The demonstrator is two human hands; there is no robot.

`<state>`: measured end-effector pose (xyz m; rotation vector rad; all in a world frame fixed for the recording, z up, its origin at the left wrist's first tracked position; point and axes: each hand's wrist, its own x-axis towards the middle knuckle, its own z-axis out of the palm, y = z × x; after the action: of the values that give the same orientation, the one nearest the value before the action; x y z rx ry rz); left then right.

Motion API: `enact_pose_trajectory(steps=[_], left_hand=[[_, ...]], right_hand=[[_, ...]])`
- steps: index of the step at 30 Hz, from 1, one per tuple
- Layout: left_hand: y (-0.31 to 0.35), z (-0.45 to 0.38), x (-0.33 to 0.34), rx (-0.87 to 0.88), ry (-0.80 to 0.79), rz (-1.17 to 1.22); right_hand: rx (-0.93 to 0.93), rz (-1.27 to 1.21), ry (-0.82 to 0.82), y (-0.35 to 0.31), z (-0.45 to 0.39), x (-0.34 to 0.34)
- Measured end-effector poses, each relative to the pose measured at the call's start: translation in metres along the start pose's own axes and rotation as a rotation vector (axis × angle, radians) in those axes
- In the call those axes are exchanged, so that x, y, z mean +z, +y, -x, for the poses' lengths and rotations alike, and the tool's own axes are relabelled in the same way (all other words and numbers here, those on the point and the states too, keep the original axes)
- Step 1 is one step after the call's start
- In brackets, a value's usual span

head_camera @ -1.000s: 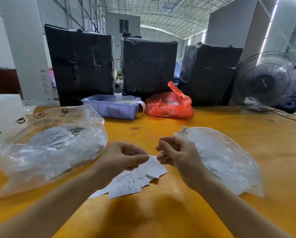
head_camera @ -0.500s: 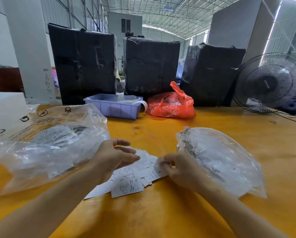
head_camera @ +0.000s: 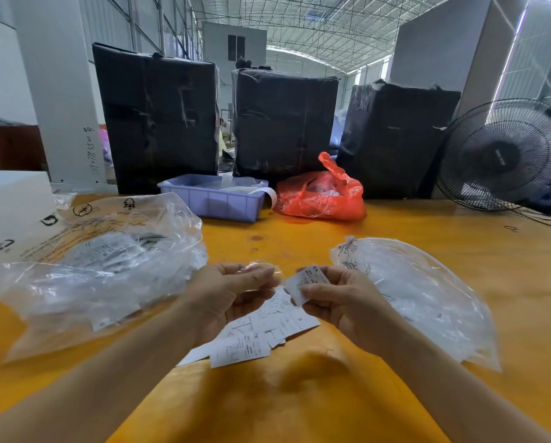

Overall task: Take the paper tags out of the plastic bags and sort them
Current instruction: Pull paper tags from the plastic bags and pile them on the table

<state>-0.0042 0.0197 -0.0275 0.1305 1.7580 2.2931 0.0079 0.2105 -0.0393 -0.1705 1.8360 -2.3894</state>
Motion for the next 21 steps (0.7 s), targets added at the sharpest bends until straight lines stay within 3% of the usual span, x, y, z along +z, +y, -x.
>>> enact_pose_trajectory(steps=[8,12,21], left_hand=[[-0.003,0.002,0.004,0.013,0.002,0.054],[-0.007,0.001,0.005,0.055,0.050,0.110],[-0.011,0.002,0.008,0.125,0.082,0.079]], right_hand=[[-0.143,0.294,0.057,-0.001,0.003,0.000],[-0.159,0.232,0.109,-0.001,0.002,0.000],[-0.344,0.517,0.145,0.003,0.004,0.005]])
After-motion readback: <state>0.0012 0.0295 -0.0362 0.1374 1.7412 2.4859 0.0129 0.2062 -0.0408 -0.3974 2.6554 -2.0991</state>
